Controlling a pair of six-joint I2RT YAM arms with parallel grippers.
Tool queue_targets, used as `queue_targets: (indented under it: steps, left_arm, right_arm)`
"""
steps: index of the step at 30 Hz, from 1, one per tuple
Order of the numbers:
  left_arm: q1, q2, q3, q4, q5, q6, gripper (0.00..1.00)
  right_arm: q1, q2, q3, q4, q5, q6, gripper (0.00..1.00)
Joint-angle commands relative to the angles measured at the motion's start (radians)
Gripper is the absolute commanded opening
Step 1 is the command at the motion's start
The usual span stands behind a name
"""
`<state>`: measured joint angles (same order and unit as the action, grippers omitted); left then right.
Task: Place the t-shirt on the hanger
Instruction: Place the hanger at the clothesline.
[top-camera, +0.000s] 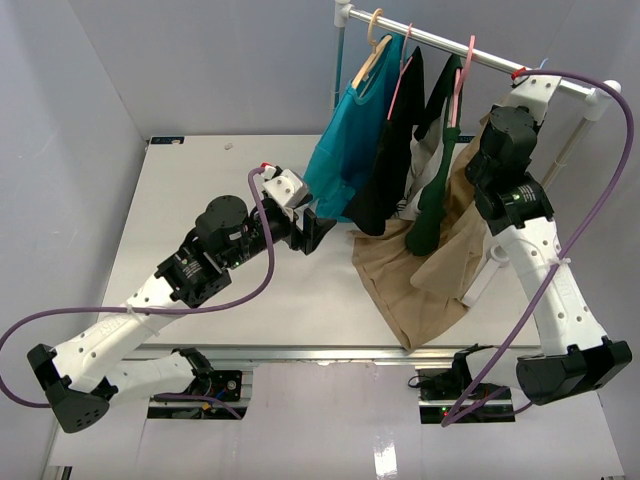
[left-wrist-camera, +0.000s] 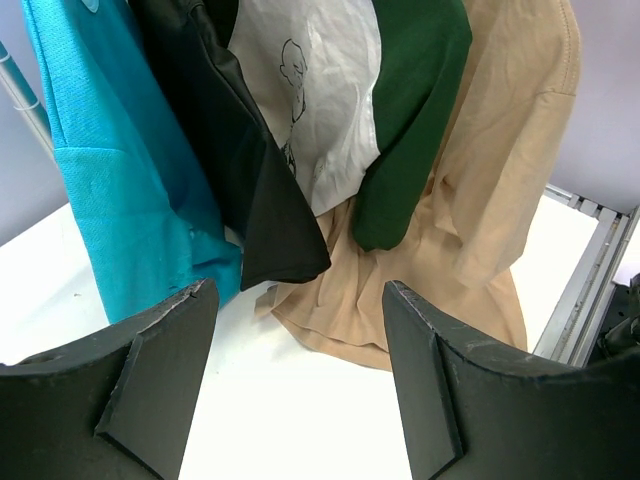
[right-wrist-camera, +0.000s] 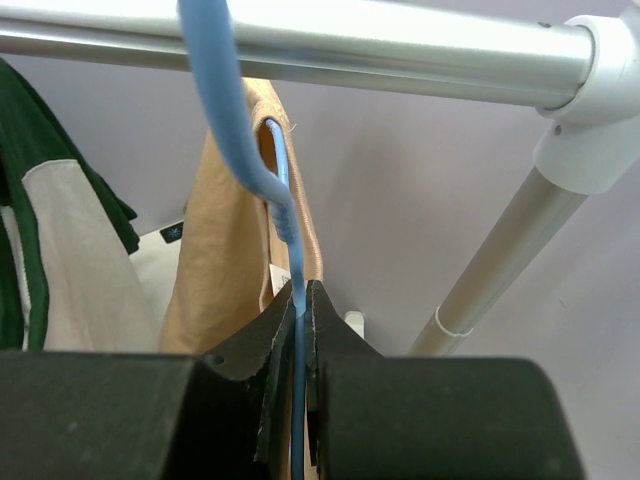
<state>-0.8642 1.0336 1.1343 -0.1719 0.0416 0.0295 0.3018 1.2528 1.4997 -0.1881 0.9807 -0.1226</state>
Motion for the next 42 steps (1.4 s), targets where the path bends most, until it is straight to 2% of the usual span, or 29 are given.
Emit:
queue_targets:
  steps: [1, 11, 21, 32, 42]
  left_arm:
    - [-0.002, -0.016, 0.037, 0.016, 0.021, -0.005, 0.77]
    - [-0.002, -0.047, 0.019, 0.018, 0.030, -0.005, 0.78]
    - [-0.002, -0.036, 0.010, 0.034, 0.064, -0.019, 0.78]
    - [-0.004, -0.056, 0.016, 0.028, 0.099, -0.020, 0.78]
    - [-0.004, -0.047, 0.002, 0.028, 0.098, -0.019, 0.78]
  right_arm:
    - [-0.027, 0.002, 0.040, 0.114, 0.031, -0.002, 0.08]
    - [-0.078, 0.024, 0.035, 0.095, -0.011, 0.047, 0.08]
    - [-0.079, 0.034, 0.043, 0.065, -0.013, 0.072, 0.08]
    - [-0.078, 0.022, -0.008, 0.107, -0.027, 0.093, 0.08]
    - [-0.076, 0.034, -0.007, 0.110, 0.016, 0.134, 0.08]
